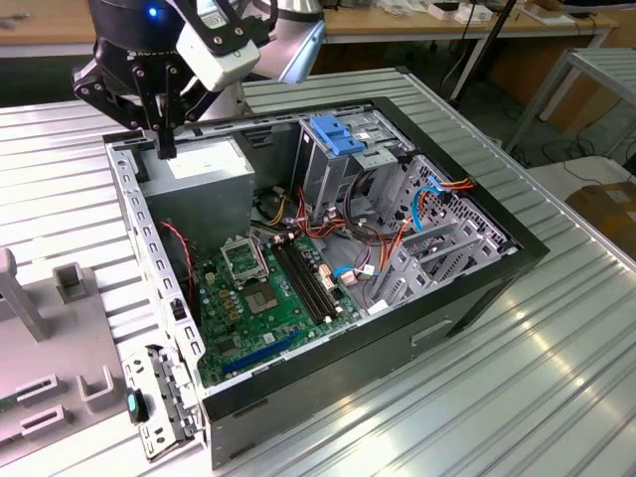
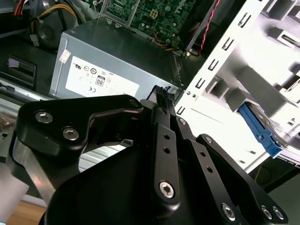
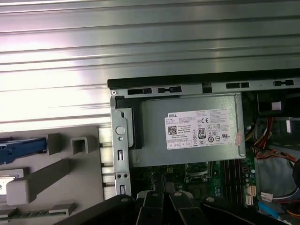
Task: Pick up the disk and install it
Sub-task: 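Reach for the disk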
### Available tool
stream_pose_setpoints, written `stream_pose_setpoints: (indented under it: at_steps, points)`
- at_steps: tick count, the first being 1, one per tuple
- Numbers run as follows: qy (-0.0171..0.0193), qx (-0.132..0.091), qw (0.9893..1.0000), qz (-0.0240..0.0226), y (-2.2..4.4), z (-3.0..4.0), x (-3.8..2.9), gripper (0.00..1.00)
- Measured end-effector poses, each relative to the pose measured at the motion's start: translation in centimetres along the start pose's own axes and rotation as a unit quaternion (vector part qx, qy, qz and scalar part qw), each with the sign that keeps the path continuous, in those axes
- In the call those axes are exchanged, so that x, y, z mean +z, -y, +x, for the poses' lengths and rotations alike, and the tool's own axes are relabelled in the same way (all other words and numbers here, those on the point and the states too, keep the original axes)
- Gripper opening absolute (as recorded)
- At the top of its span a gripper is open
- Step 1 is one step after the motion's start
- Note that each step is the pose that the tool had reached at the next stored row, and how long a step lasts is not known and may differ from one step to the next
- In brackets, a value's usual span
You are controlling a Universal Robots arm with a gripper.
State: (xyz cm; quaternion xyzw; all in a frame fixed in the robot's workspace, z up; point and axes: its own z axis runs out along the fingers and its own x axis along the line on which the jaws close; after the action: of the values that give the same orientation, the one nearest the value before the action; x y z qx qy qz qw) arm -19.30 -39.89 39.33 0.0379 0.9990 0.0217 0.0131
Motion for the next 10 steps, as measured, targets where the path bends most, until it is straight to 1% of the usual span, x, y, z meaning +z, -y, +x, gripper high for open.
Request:
stream_pose_setpoints:
  at_steps: [6, 10]
  points:
    - [0.0, 0.0, 1.0, 0.0, 0.06, 0.74, -0.02, 0.11]
    - [0.0, 0.0, 1.0, 0.0, 0.14, 1.89, -0.05, 0.11]
